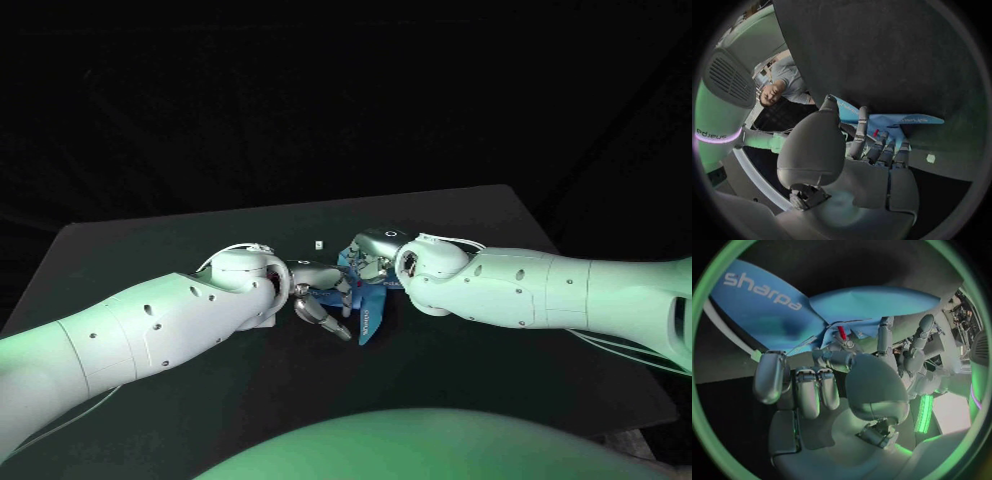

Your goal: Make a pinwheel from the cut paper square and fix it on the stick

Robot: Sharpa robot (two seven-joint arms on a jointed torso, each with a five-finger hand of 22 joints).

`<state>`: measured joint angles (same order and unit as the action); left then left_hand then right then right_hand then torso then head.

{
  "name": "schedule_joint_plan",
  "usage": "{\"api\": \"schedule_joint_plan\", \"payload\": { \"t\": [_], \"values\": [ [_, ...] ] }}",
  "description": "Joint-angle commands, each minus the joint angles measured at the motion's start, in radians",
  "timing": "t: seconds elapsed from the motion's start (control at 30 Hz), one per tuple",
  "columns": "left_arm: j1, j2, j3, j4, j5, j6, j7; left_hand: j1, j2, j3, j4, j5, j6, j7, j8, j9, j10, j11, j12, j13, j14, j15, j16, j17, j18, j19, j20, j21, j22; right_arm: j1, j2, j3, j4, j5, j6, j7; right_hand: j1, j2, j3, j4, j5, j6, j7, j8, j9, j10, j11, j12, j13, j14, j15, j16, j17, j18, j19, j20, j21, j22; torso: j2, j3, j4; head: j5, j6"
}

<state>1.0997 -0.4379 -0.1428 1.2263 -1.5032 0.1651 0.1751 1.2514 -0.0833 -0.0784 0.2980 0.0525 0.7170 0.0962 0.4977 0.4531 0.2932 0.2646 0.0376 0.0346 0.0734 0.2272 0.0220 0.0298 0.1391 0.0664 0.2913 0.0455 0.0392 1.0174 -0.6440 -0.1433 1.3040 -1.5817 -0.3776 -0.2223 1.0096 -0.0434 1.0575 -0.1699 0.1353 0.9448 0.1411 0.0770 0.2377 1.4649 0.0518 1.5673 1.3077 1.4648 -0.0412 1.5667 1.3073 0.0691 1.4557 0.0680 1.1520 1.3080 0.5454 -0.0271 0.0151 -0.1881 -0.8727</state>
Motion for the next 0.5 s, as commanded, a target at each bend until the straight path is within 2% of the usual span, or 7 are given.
{"api": "schedule_joint_plan", "payload": {
  "t": [0.03,0.13,0.27,0.37,0.5],
  "values": [
    [-0.001,0.002,0.000,0.000,0.007,0.018,-0.002,-0.003,-0.007,-0.007,0.000,-0.004,0.007,0.000,-0.006,0.001,-0.002,0.001,-0.006,-0.002,0.000,0.007,-0.006,-0.001,-0.012,0.002,0.001,-0.005,-0.001,0.002,-0.020,0.000,0.014,-0.007,-0.085,0.016,0.006,0.003,0.001,-0.010,0.006,0.012,0.006,0.003,0.001,0.106,0.008,0.003,0.263,0.106,0.008,0.004,0.263,0.010,0.003,-0.002,0.002,0.158,0.000,0.0006,-0.0006,0.001,0.000],
    [-0.001,0.002,0.000,-0.001,0.007,0.020,-0.003,-0.003,-0.007,-0.007,0.000,-0.004,0.007,0.000,-0.006,0.001,-0.002,0.001,-0.006,-0.002,0.000,0.007,-0.006,-0.001,-0.012,0.002,0.001,-0.005,-0.001,0.004,-0.045,0.001,0.034,0.021,-0.141,0.035,0.010,-0.008,-0.016,-0.018,0.012,0.026,0.012,0.011,0.004,0.106,0.014,0.003,0.263,0.106,0.012,0.004,0.263,0.010,0.002,0.001,0.001,0.157,0.000,0.0010,-0.0015,0.002,0.000],
    [-0.002,0.002,0.000,-0.003,0.008,0.021,-0.003,-0.003,-0.005,-0.007,0.000,-0.004,0.008,0.001,-0.007,0.001,-0.004,0.002,-0.006,-0.002,-0.001,0.008,-0.006,-0.001,-0.013,0.002,0.001,-0.005,-0.001,0.007,-0.093,0.004,0.076,0.104,-0.195,0.077,0.022,-0.040,-0.144,-0.011,-0.021,0.046,0.008,0.031,0.021,0.106,0.012,0.003,0.263,0.106,0.016,0.004,0.263,0.012,-0.003,0.009,-0.011,0.152,-0.001,0.0005,-0.0024,0.004,0.000],
    [-0.003,0.002,0.000,-0.004,0.010,0.022,-0.003,-0.003,-0.005,-0.007,0.000,-0.004,0.008,0.001,-0.007,0.001,-0.004,0.002,-0.006,-0.002,-0.001,0.008,-0.006,-0.001,-0.013,0.002,0.001,-0.005,-0.001,0.013,-0.135,0.006,0.108,0.195,-0.189,0.083,0.029,-0.066,-0.258,0.005,-0.029,0.058,-0.002,0.051,0.045,0.106,0.005,0.003,0.263,0.106,0.014,0.004,0.263,0.012,-0.003,0.009,-0.017,0.148,-0.001,0.0011,-0.0022,0.005,0.000],
    [-0.006,0.001,0.000,-0.005,0.011,0.023,-0.002,-0.003,-0.005,-0.007,0.000,-0.004,0.008,0.001,-0.007,0.001,-0.004,0.002,-0.006,-0.002,-0.001,0.008,-0.006,-0.001,-0.013,0.002,0.001,-0.005,-0.001,0.023,-0.181,0.008,0.128,0.332,-0.128,0.056,0.031,-0.102,-0.377,0.024,-0.033,0.068,-0.014,0.074,0.083,0.106,-0.006,0.003,0.263,0.106,0.009,0.004,0.263,0.013,-0.001,0.005,-0.026,0.144,-0.001,0.0006,-0.0017,0.005,0.000]
  ]
}}
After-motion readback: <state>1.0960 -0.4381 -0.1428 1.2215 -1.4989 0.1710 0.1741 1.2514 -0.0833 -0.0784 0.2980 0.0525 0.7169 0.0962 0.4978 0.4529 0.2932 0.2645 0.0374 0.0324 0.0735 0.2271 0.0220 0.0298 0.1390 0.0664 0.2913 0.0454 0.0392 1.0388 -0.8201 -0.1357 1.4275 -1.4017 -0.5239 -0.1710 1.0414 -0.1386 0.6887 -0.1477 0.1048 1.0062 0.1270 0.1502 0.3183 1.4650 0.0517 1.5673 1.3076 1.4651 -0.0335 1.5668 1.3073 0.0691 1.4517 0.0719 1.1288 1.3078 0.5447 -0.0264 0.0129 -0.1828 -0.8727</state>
